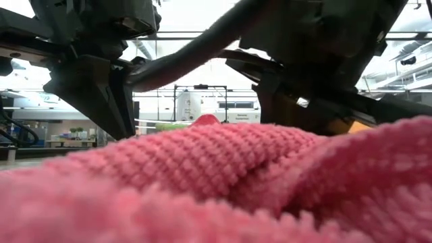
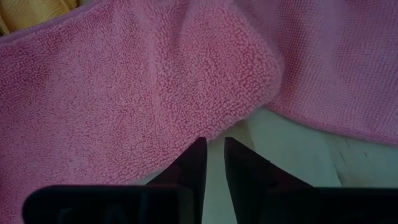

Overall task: Fold microfiber towels
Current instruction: Fold the left pink microfiber towel

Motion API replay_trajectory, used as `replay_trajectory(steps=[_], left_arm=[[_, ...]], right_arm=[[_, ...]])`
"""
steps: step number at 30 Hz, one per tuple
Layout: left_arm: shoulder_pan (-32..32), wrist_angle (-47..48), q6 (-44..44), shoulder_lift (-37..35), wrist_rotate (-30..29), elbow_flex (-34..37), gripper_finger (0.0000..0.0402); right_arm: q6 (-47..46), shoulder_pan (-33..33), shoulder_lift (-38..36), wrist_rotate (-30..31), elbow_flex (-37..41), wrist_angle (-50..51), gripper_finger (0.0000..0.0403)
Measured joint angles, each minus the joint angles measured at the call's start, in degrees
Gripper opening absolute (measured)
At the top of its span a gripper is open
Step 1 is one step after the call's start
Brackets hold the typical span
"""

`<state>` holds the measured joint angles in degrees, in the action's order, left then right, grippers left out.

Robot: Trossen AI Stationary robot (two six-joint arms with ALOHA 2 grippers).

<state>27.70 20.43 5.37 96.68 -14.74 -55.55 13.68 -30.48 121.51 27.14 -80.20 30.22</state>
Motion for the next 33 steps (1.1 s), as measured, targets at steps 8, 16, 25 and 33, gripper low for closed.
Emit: replay_trajectory(steps=[8, 16, 25, 33], left_arm=[[0.0, 0.4, 0.0, 0.0, 0.0, 0.0, 0.0056], [1.1, 7.4, 0.0, 0.0, 0.0, 0.0, 0.0061], [1.7, 7.4, 0.0, -1.3, 0.0, 0.0, 0.0047], [5.4, 4.2, -2.0, -4.7, 0.0, 0.0, 0.0039]], right_arm=[[-2.4, 0.1, 0.0, -2.6, -1.4, 0.5, 0.0040], [-4.1, 0.0, -2.5, -5.2, -3.7, 5.5, 0.0040], [-8.1, 0.1, -9.8, -10.4, -3.8, 5.8, 0.0040], [-14.2, -1.2, -11.8, -18.4, -3.8, 4.8, 0.0040]])
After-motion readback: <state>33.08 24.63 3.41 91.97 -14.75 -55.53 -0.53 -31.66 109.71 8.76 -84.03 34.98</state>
